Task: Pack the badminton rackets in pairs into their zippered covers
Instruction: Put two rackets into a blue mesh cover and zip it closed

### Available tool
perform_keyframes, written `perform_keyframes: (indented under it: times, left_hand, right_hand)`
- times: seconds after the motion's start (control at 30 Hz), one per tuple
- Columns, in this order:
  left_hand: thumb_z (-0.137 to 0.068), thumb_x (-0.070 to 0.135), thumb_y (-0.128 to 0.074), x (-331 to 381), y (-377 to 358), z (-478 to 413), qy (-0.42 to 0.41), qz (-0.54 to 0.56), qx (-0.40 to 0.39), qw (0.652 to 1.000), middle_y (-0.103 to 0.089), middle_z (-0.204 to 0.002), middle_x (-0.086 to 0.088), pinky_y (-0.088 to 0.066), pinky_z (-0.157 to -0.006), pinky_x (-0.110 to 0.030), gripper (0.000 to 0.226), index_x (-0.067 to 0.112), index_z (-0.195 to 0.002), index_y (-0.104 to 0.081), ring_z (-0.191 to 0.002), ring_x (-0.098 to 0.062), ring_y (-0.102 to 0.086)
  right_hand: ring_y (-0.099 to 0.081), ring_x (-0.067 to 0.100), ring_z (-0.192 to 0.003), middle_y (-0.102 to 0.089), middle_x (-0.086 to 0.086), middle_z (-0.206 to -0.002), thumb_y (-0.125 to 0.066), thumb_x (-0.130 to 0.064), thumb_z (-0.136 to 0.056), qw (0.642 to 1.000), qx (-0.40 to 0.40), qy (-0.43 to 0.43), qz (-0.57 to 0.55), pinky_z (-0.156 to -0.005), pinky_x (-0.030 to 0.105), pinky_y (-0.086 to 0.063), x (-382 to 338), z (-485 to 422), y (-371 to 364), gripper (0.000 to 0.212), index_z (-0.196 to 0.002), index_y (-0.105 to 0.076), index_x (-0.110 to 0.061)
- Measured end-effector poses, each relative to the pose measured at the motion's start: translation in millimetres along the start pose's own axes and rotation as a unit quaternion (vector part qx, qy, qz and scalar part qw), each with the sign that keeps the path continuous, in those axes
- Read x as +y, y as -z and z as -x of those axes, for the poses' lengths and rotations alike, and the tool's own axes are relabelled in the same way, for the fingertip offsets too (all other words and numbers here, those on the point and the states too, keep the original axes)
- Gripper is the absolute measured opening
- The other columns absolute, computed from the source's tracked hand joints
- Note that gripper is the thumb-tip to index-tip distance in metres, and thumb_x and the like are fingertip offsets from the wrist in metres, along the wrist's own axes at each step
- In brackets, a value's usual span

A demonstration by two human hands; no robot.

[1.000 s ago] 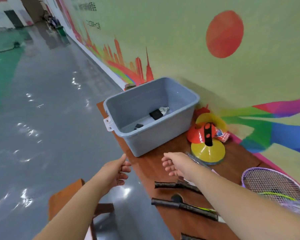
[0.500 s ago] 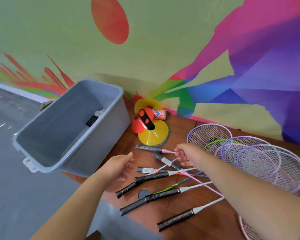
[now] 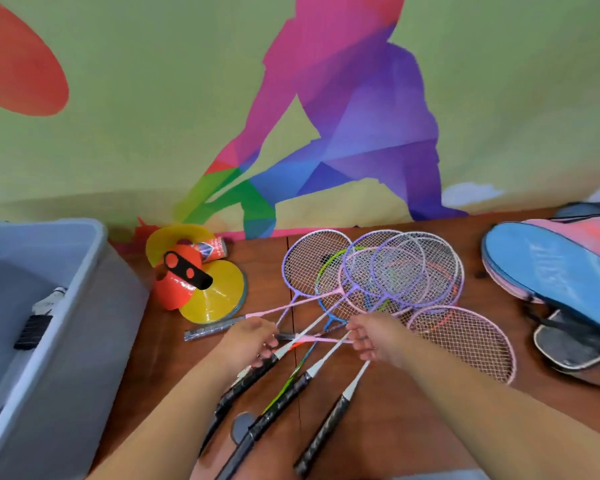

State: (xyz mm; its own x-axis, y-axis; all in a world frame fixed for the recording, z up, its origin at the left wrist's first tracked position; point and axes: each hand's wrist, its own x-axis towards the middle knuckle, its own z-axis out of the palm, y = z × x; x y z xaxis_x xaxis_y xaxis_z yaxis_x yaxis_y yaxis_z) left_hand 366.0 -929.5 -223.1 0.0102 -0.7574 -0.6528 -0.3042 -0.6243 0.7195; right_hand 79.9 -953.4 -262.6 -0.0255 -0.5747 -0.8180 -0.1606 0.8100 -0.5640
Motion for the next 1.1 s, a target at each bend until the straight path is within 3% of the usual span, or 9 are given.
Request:
perform_keyframes:
  times: [0.2,0.3,0.43,0.53,0.63,0.73,0.87,0.97,1.1]
  left_hand:
    - [-0.092,0.029,-0.063,-8.3,-11.9,-28.7,-0.069,-0.123,-0.002,0.99,-0.069,-0.071,0.0,-0.051,-0.067,-0.036,0.015,0.018,-0.084,-0.069,-0.065,-0.019,-0.061]
    - [-0.092,0.022,-0.064,-13.8,-19.6,-41.3,-0.113,-0.205,-0.004,0.972,-0.071,-0.081,0.003,-0.05,-0.069,-0.028,0.007,0.02,-0.088,-0.07,-0.073,-0.013,-0.064]
    - [-0.087,0.015,-0.067,-14.8,-34.1,-59.6,-0.134,-0.255,-0.013,0.957,-0.07,-0.086,0.006,-0.051,-0.077,-0.028,0.01,0.024,-0.09,-0.068,-0.085,-0.015,-0.067]
    - [-0.085,0.011,-0.068,-10.3,-44.7,-75.4,-0.151,-0.297,-0.002,0.943,-0.069,-0.099,0.003,-0.054,-0.089,-0.034,0.015,0.022,-0.097,-0.067,-0.095,-0.018,-0.067]
    - [-0.088,0.011,-0.067,-2.7,-57.6,-89.5,-0.155,-0.313,-0.002,0.937,-0.068,-0.108,-0.001,-0.052,-0.093,-0.033,0.018,0.018,-0.105,-0.065,-0.101,-0.021,-0.065]
    - [-0.092,0.015,-0.066,3.3,-69.5,-99.5,-0.132,-0.333,-0.026,0.933,-0.069,-0.108,-0.002,-0.049,-0.087,-0.028,0.022,0.015,-0.114,-0.065,-0.102,-0.022,-0.065]
    - [-0.092,0.013,-0.065,7.6,-79.7,-110.0,-0.127,-0.374,-0.034,0.918,-0.072,-0.104,-0.007,-0.053,-0.085,-0.033,0.013,0.017,-0.104,-0.066,-0.101,-0.027,-0.067]
    - [-0.093,0.007,-0.063,6.4,-84.5,-117.3,-0.125,-0.389,-0.045,0.912,-0.074,-0.107,-0.008,-0.054,-0.089,-0.035,0.017,0.016,-0.107,-0.069,-0.105,-0.028,-0.068]
    - [-0.096,0.005,-0.065,11.9,-95.1,-113.7,-0.119,-0.289,-0.059,0.948,-0.069,-0.1,-0.002,-0.046,-0.08,-0.028,0.022,0.015,-0.114,-0.073,-0.097,-0.022,-0.065]
  right_hand:
    - [-0.065,0.018,-0.06,-0.074,0.004,-0.08,-0.066,-0.02,-0.098,0.997,0.048,-0.025,-0.059,-0.067,0.032,-0.056,41.7,18.0,-5.0,0.017,-0.104,-0.076,-0.008]
    - [-0.066,0.019,-0.06,-0.075,0.007,-0.084,-0.063,-0.017,-0.102,0.993,0.07,-0.022,-0.088,-0.06,0.032,-0.057,45.6,16.6,-14.9,0.017,-0.109,-0.074,-0.005]
    - [-0.076,0.024,-0.078,-0.077,0.012,-0.103,-0.062,-0.016,-0.104,0.989,0.107,0.012,-0.096,-0.066,0.036,-0.065,36.4,4.2,-24.0,0.017,-0.116,-0.068,-0.006]
    - [-0.078,0.033,-0.091,-0.076,0.013,-0.093,-0.062,-0.018,-0.099,0.986,0.153,0.043,-0.047,-0.079,0.045,-0.067,25.0,-6.7,-25.2,0.013,-0.091,-0.068,-0.009]
    - [-0.058,0.036,-0.059,-0.057,0.012,-0.068,-0.062,-0.022,-0.092,0.976,0.204,0.06,0.048,-0.059,0.038,-0.047,14.1,-20.2,-20.3,0.022,-0.073,-0.057,-0.012]
    - [-0.045,0.024,-0.059,-0.049,0.011,-0.071,-0.064,-0.025,-0.094,0.974,0.218,0.054,0.038,-0.057,0.032,-0.03,7.5,-31.3,-14.4,0.025,-0.078,-0.05,-0.011]
    - [-0.071,0.031,-0.07,-0.062,0.016,-0.078,-0.068,-0.028,-0.084,0.982,0.167,0.042,-0.082,-0.073,0.046,-0.065,11.7,-54.0,-7.9,0.021,-0.08,-0.054,-0.012]
    - [-0.076,0.04,-0.101,-0.072,0.03,-0.111,-0.068,-0.015,-0.098,0.975,0.126,0.035,-0.178,-0.09,0.051,-0.065,7.4,-48.5,-3.3,0.014,-0.093,-0.056,-0.009]
    - [-0.074,0.043,-0.105,-0.07,0.028,-0.118,-0.062,-0.016,-0.108,0.96,0.088,0.024,-0.266,-0.091,0.054,-0.064,5.0,-37.8,3.5,0.023,-0.124,-0.047,-0.013]
